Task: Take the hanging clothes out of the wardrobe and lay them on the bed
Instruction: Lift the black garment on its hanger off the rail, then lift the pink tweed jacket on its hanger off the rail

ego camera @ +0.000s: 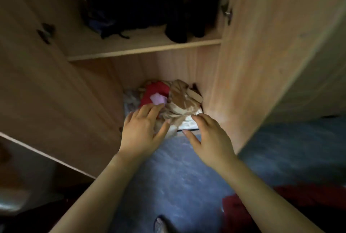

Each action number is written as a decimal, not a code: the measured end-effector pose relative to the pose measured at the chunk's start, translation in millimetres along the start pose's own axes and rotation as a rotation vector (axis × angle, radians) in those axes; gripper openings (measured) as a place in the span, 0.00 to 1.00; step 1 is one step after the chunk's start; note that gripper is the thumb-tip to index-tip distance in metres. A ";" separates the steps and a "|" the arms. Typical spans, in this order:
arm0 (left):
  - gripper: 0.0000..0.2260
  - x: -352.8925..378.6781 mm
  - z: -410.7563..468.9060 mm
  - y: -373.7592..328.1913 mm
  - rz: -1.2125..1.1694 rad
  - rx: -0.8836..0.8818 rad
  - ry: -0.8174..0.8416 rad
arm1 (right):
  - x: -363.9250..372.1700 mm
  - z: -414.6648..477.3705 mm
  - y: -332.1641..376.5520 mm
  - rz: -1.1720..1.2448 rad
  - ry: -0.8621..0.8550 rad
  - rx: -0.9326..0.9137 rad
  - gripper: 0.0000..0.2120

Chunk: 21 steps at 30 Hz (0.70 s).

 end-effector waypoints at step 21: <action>0.30 -311.8 450.7 188.8 0.080 0.120 -0.633 | -184.7 578.0 215.8 -0.266 -0.746 -0.673 0.25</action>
Point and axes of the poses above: each hand's wrist, its own z-axis towards the middle knuckle, its own x-axis out of the palm, y = z × x, the point moved 2 cm from there along z, towards the middle knuckle, and after that the axes turned 4 degrees about y, right-handed, at the moved point
